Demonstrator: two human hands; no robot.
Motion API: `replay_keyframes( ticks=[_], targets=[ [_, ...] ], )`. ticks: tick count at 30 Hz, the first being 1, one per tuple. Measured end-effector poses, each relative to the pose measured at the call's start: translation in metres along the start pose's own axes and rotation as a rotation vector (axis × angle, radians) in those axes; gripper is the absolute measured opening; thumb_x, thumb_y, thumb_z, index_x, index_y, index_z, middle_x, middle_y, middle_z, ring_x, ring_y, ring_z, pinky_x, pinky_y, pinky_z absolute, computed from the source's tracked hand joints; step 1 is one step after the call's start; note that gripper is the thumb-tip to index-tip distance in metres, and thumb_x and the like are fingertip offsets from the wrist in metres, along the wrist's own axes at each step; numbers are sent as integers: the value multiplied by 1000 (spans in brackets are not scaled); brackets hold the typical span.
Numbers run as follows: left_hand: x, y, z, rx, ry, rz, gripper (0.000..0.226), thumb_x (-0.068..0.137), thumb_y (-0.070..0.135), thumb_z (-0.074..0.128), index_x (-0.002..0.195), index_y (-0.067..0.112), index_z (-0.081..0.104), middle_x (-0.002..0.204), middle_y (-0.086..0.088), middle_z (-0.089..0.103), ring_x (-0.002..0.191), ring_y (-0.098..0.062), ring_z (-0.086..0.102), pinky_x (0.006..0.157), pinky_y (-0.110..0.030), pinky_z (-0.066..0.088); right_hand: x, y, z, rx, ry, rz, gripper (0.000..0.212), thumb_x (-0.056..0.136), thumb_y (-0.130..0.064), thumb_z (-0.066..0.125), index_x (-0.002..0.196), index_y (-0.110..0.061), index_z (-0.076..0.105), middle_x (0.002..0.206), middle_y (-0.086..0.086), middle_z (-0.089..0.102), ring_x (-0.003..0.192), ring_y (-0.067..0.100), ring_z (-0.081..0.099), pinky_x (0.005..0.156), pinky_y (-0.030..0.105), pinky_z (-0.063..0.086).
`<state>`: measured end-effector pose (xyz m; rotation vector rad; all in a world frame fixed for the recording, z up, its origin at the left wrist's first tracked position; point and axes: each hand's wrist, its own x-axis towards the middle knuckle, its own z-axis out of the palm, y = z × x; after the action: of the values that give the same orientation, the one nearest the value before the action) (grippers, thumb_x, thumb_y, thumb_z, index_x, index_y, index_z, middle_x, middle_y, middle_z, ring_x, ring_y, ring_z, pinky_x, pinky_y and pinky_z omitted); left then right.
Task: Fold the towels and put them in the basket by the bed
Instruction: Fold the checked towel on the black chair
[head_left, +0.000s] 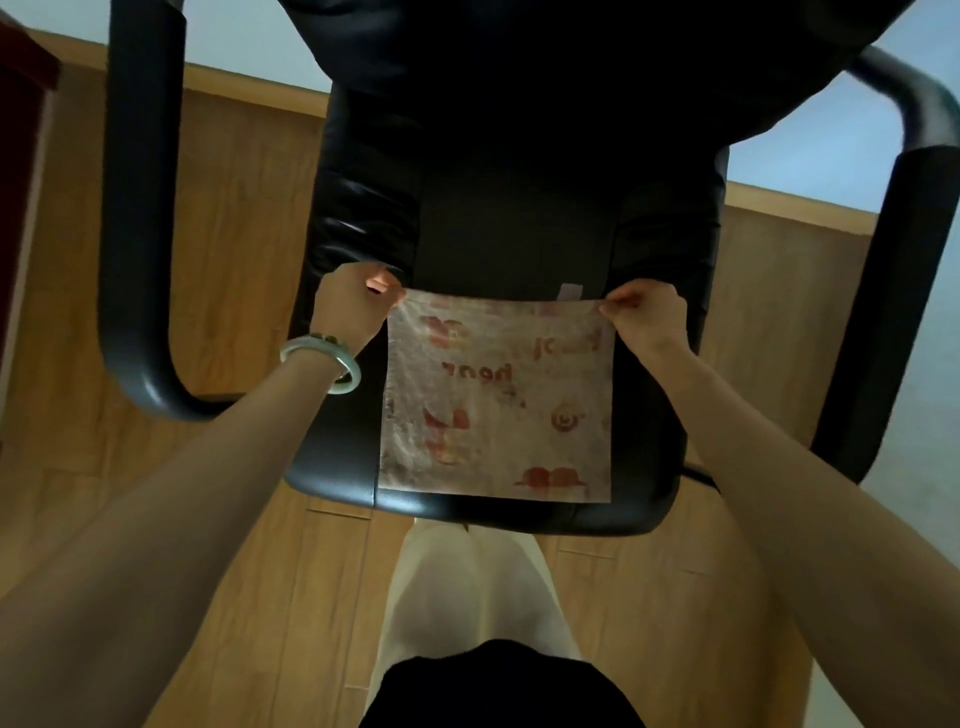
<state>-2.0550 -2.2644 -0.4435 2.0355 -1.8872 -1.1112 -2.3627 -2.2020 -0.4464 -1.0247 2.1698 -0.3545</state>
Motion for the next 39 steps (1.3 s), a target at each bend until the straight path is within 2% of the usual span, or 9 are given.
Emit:
replay_keyframes(
  ticks=[6, 9, 13, 16, 19, 24, 28, 35, 39],
  targets=[
    [-30, -12, 8, 127, -19, 222, 45, 82, 20, 69, 122, 10, 53, 121, -13, 51, 105, -27, 56, 91, -40, 48, -23, 3, 0, -116, 41, -179, 33, 90, -15, 56, 122, -9, 53, 121, 13, 49, 93, 16, 49, 80, 24, 41],
    [-68, -21, 6, 260, -140, 422, 37, 82, 19, 69, 114, 8, 56, 113, -11, 54, 101, -25, 53, 85, -40, 49, -59, 9, -6, -134, -4, -349, 34, 87, -13, 58, 121, -9, 54, 117, 15, 49, 98, 24, 53, 87, 35, 49],
    [-124, -40, 6, 407, -326, 682, 24, 79, 21, 69, 99, 8, 63, 103, -9, 62, 88, -21, 60, 75, -38, 55, -118, 37, -3, -305, -207, -462, 34, 84, -11, 64, 116, -8, 57, 121, 14, 51, 112, 29, 49, 96, 36, 42],
    [-151, -58, 11, 515, -431, 792, 35, 70, 24, 78, 99, 10, 65, 101, -8, 67, 87, -21, 65, 74, -35, 57, -150, 63, 3, -449, -291, -591, 30, 75, -10, 73, 102, -5, 62, 110, 16, 58, 100, 34, 56, 86, 43, 51],
    [-161, -67, 16, 635, -466, 788, 44, 61, 25, 86, 96, 11, 64, 96, -7, 67, 83, -21, 65, 71, -34, 56, -165, 81, 5, -576, -336, -691, 26, 71, -15, 77, 91, -8, 63, 95, 13, 62, 82, 29, 59, 71, 43, 55],
    [-168, -71, 20, 711, -417, 742, 50, 54, 10, 87, 97, 8, 62, 97, -9, 65, 82, -22, 62, 72, -34, 53, -170, 98, 5, -782, -377, -709, 47, 57, -24, 86, 96, -8, 65, 98, 15, 63, 88, 32, 62, 74, 44, 54],
    [-167, -73, 17, 712, -379, 722, 49, 54, 4, 86, 96, 7, 62, 95, -10, 65, 79, -22, 61, 71, -34, 52, -164, 99, 5, -836, -350, -694, 45, 60, -21, 86, 97, -6, 64, 98, 17, 62, 86, 33, 61, 74, 44, 53],
    [-168, -75, 4, 742, -328, 742, 36, 64, 11, 83, 96, 9, 67, 94, -9, 69, 86, -26, 64, 81, -40, 51, -162, 104, -2, -740, -257, -835, 28, 63, -8, 81, 88, -3, 69, 89, 16, 65, 80, 32, 63, 71, 43, 55],
    [-176, -69, -9, 671, -273, 755, 30, 67, 12, 80, 95, 9, 68, 92, -9, 69, 85, -26, 65, 79, -39, 51, -166, 107, -6, -591, -173, -796, 20, 67, -3, 77, 86, -2, 71, 86, 15, 64, 77, 31, 60, 68, 40, 53]
  ],
)
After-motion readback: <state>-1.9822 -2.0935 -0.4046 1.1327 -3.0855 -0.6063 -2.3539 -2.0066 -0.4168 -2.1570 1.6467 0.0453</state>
